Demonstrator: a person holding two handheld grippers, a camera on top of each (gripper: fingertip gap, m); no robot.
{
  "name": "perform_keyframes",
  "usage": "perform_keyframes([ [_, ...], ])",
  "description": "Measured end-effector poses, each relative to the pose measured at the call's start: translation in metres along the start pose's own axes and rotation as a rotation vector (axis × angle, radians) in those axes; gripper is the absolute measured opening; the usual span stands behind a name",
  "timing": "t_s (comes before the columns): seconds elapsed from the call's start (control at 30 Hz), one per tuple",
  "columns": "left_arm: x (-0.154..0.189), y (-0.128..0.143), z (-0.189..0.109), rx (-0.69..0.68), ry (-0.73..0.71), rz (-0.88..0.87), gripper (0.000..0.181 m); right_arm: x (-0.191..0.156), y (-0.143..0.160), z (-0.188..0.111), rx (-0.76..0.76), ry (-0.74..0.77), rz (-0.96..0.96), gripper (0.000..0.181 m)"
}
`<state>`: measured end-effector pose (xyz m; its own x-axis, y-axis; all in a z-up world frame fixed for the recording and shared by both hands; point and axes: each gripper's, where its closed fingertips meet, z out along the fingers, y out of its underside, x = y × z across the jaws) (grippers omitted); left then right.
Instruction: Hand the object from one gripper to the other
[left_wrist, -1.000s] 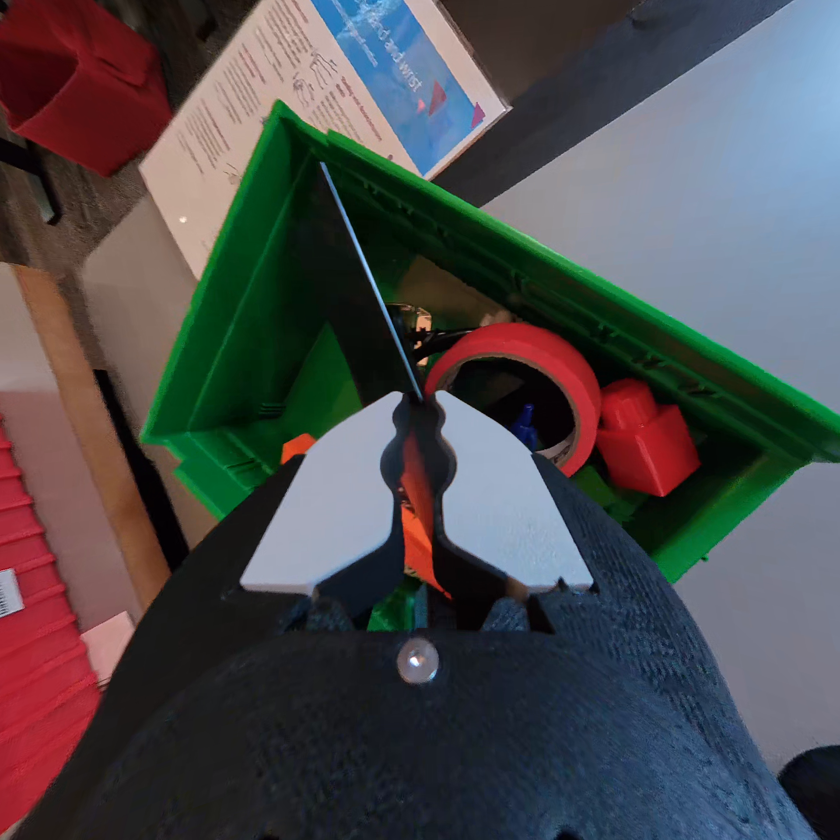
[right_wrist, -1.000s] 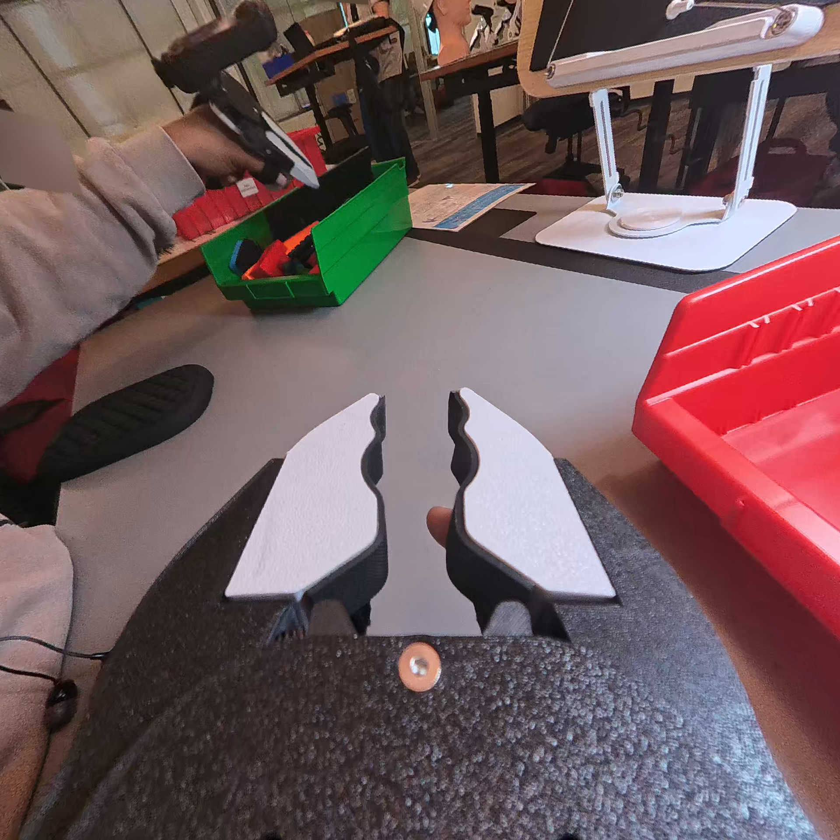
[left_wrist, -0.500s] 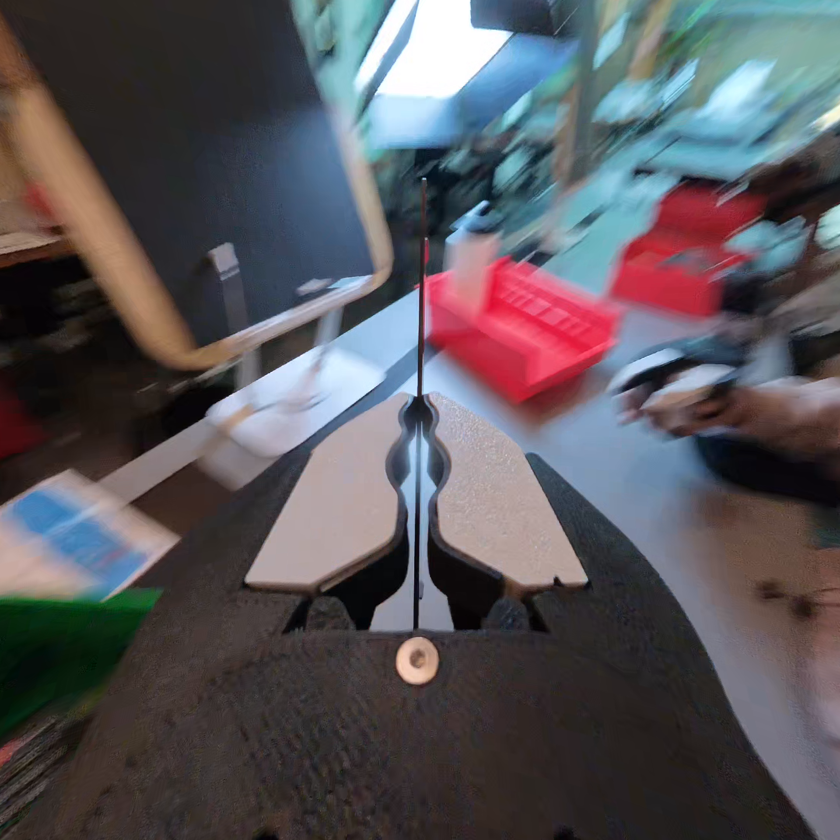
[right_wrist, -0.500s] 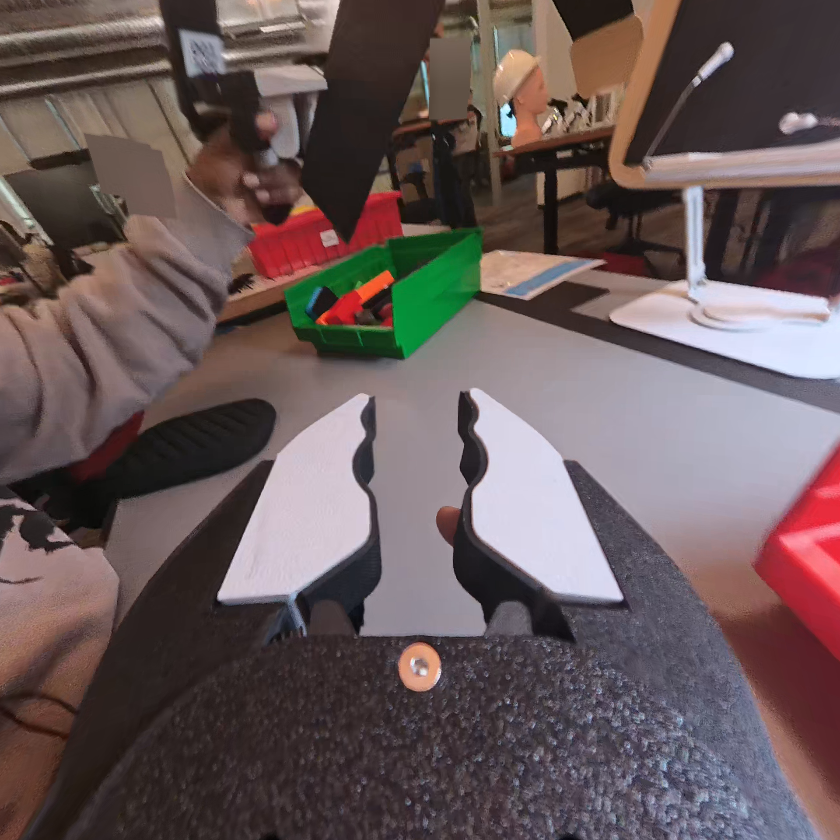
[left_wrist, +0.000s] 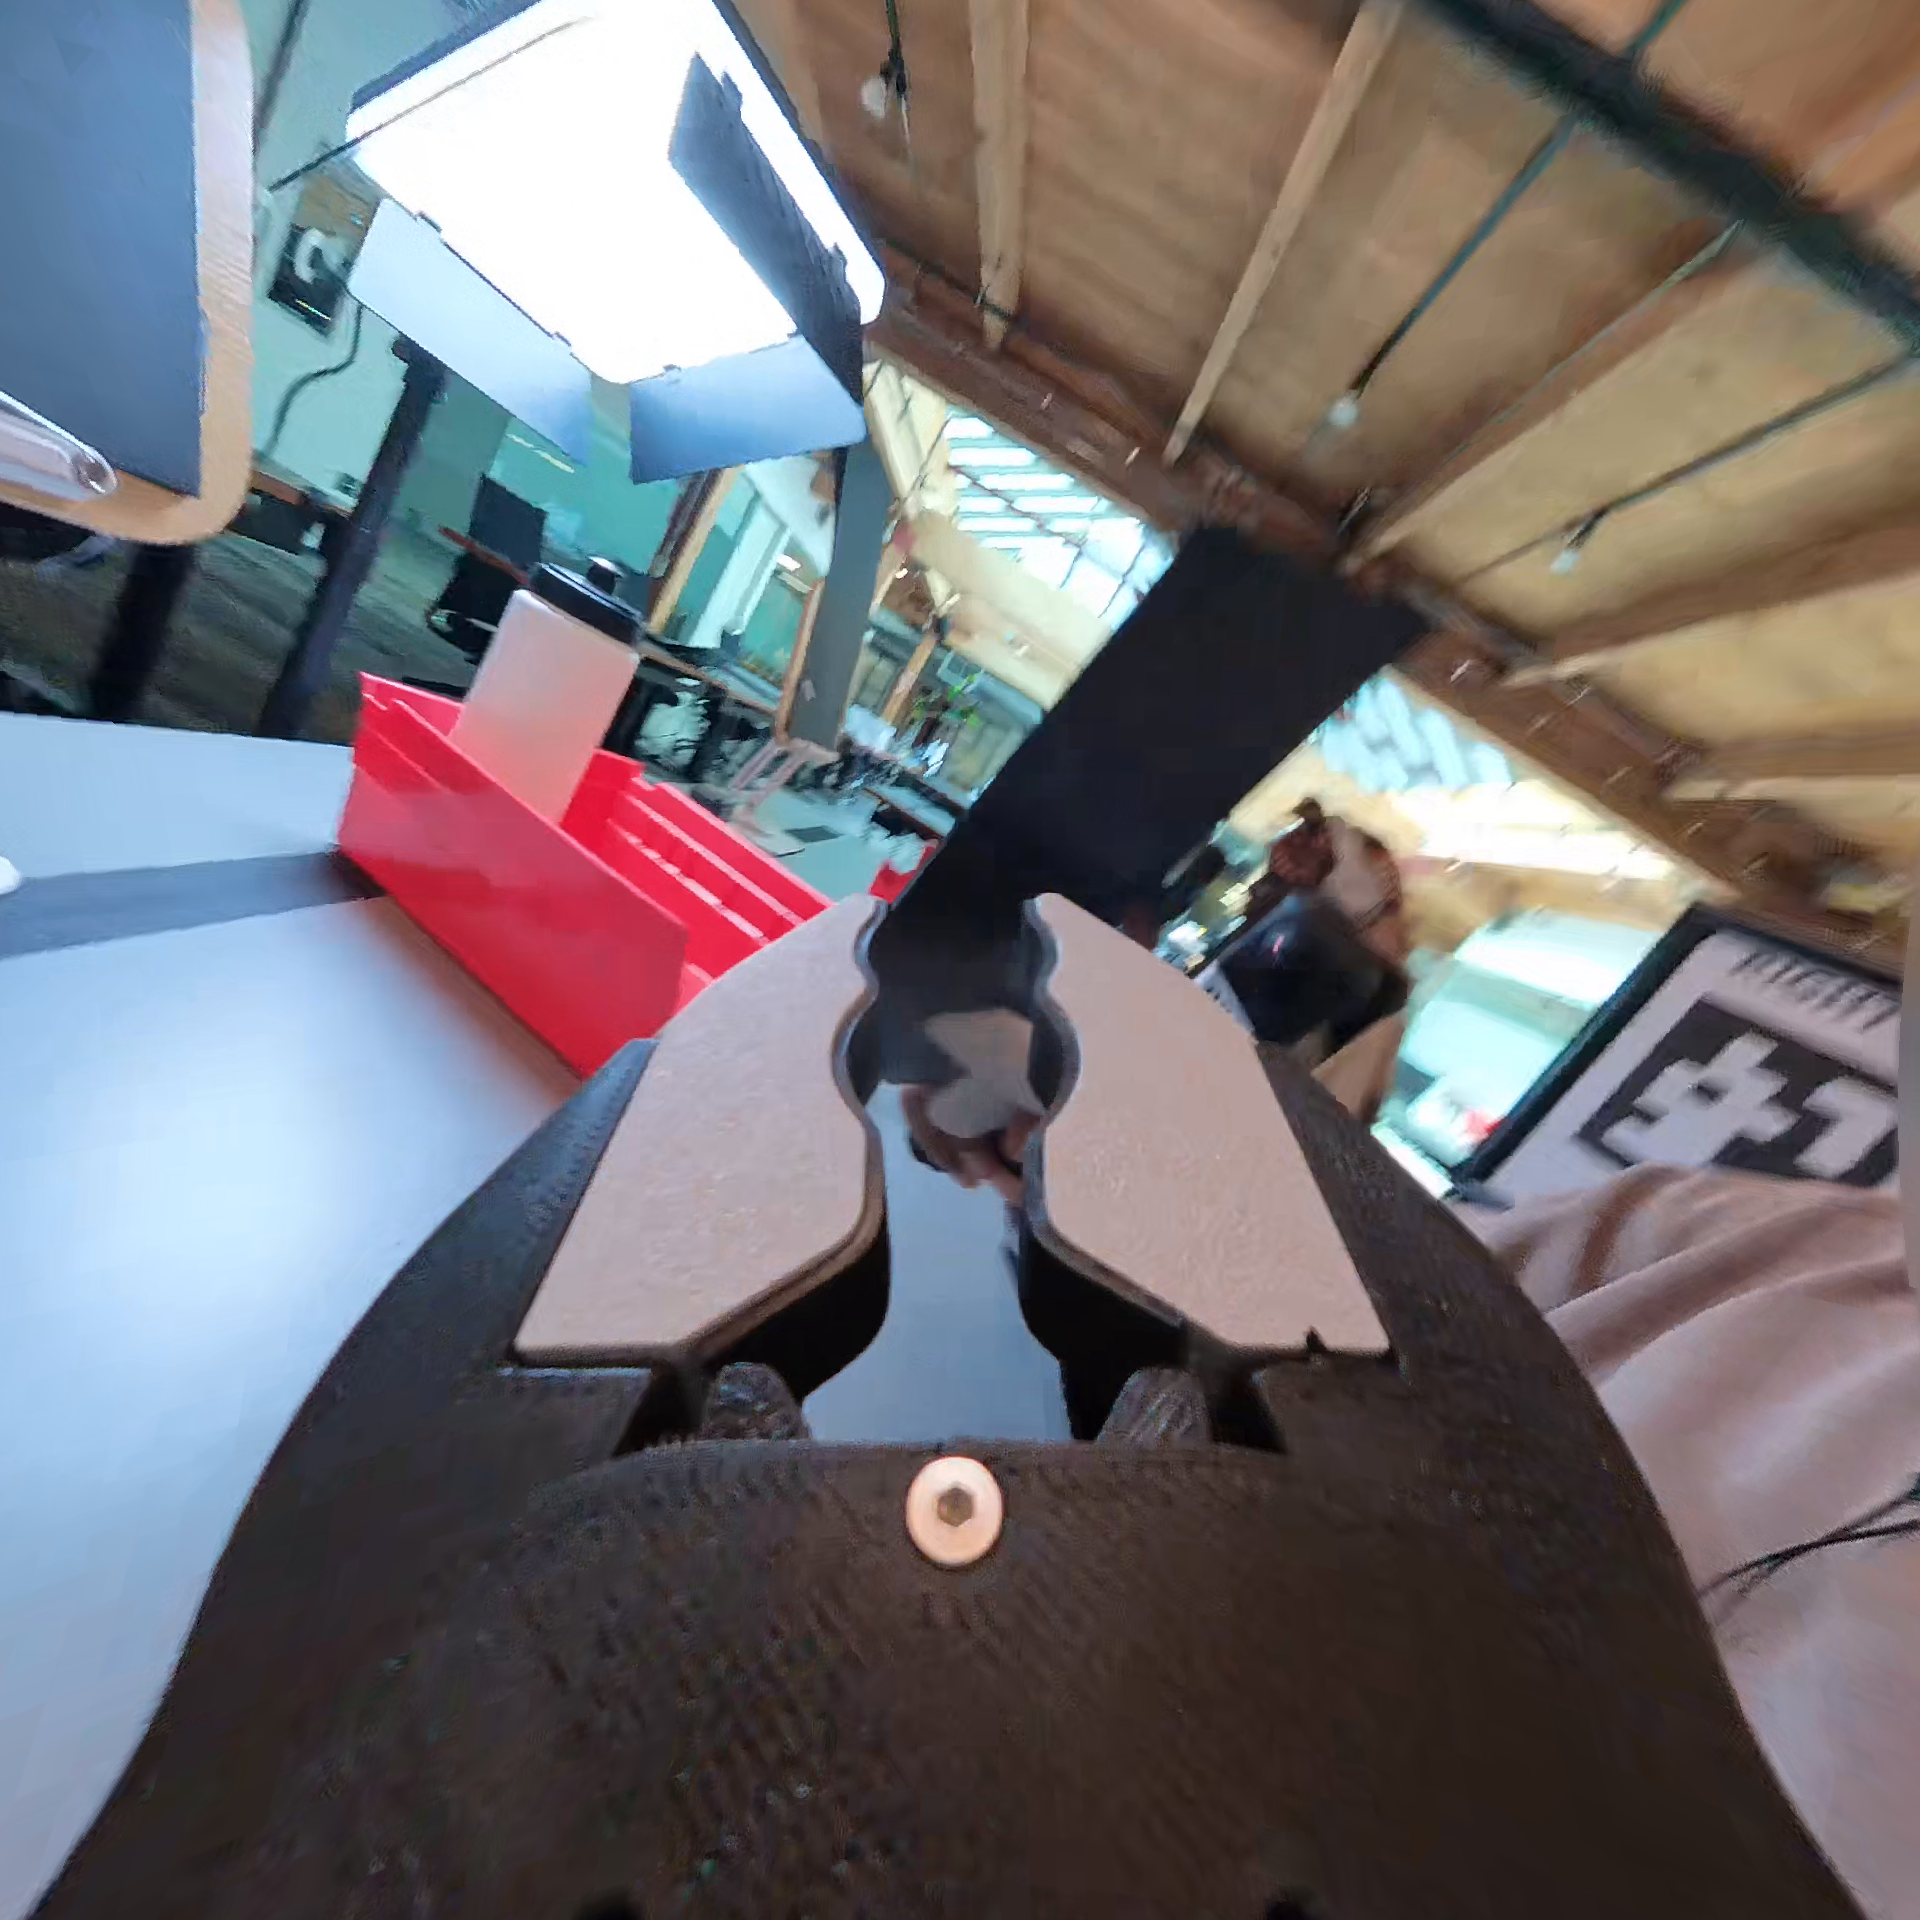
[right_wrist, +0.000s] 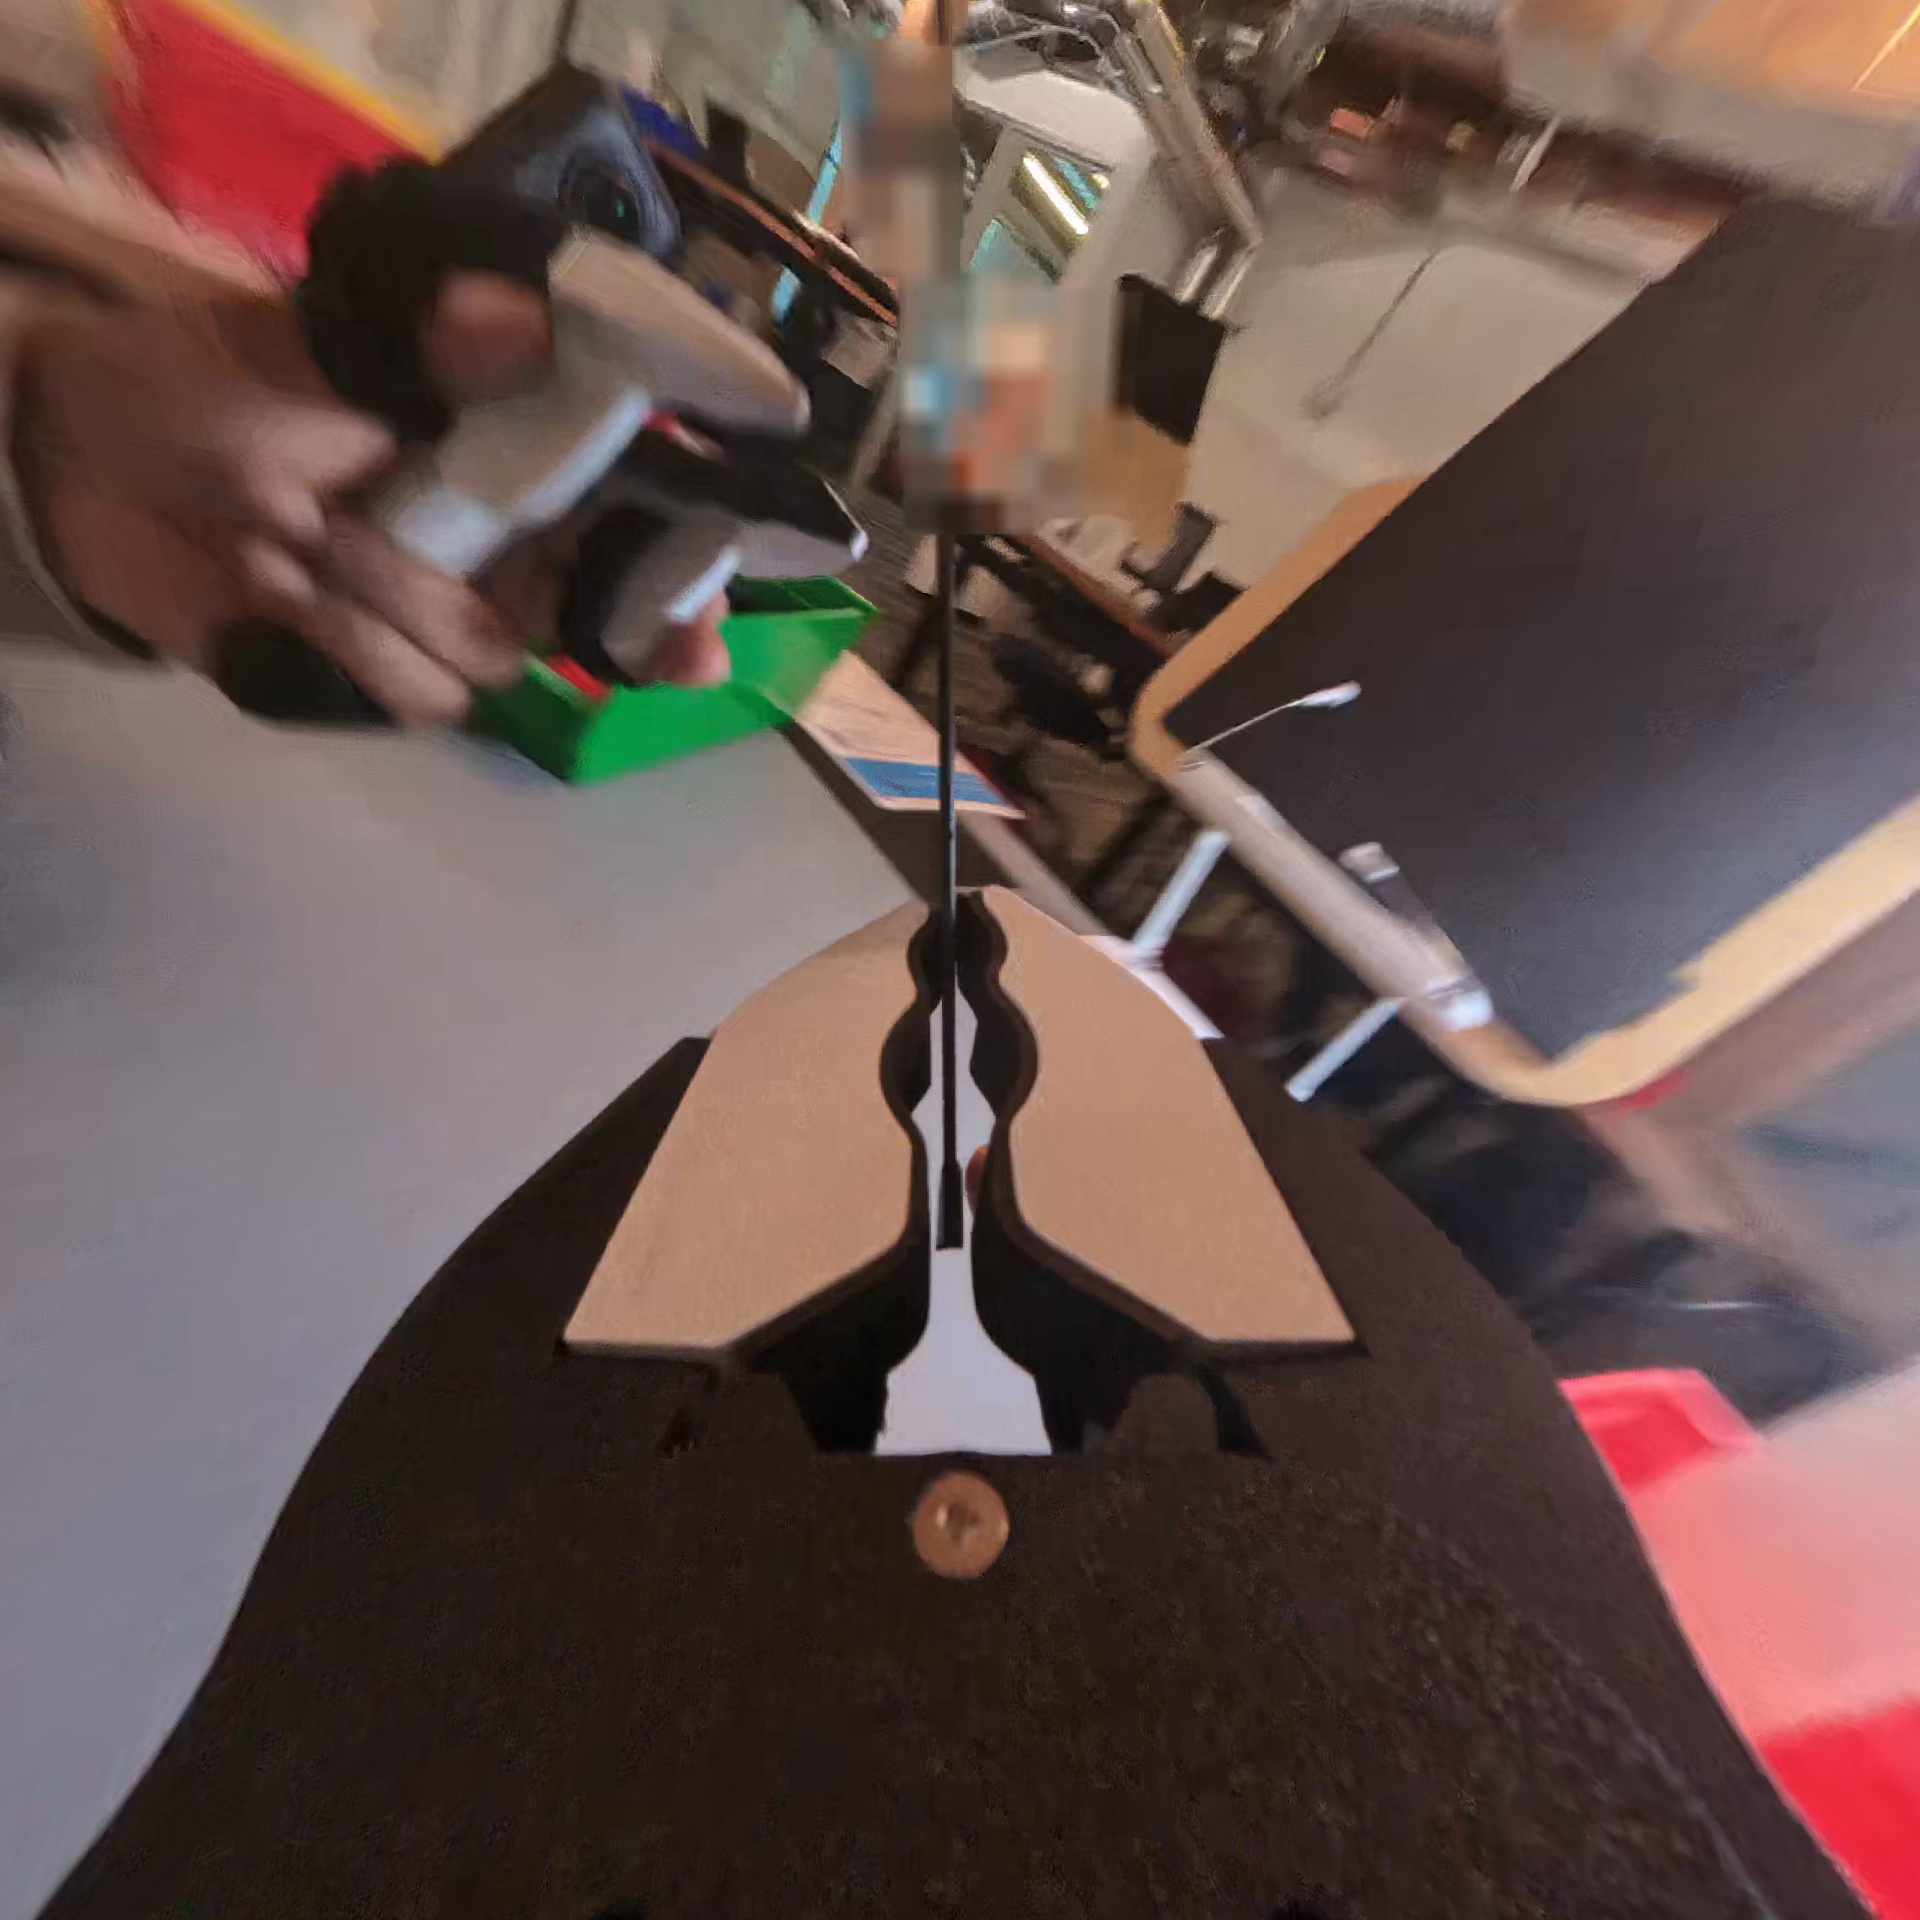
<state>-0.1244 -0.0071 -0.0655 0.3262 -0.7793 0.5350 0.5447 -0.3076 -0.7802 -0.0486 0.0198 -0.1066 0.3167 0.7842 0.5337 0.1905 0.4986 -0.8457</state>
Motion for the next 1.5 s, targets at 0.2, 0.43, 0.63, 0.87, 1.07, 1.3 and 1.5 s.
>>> perform_keyframes([
  [0.2,0.010,0.006,-0.004,-0.015,0.306,-0.423,0.045,0.007,-0.017,-0.025,0.090,0.208,-0.822,0.002],
  [0.43,0.037,0.084,0.002,-0.498,0.343,-0.368,0.031,-0.011,-0.007,-0.025,0.095,0.188,-1.013,0.003],
  [0.63,0.037,0.120,0.005,-0.599,0.364,-0.373,0.010,-0.020,-0.003,-0.020,0.081,0.181,-1.027,0.004],
  [0.87,0.019,0.122,0.018,-0.524,0.256,-0.280,0.002,-0.011,-0.004,-0.017,0.039,0.244,-0.956,0.025],
  [1.07,-0.024,0.042,-0.002,-0.223,-0.130,0.430,0.002,0.002,0.030,-0.020,-0.108,-0.132,-0.021,0.037],
  [1.3,-0.020,0.044,-0.004,-0.331,-0.354,1.339,0.002,-0.044,-0.010,-0.027,0.112,-0.793,1.101,0.052],
  [1.5,-0.012,0.071,0.000,-0.521,-0.346,1.958,0.002,-0.035,-0.005,-0.028,0.109,-0.903,1.389,0.054],
])
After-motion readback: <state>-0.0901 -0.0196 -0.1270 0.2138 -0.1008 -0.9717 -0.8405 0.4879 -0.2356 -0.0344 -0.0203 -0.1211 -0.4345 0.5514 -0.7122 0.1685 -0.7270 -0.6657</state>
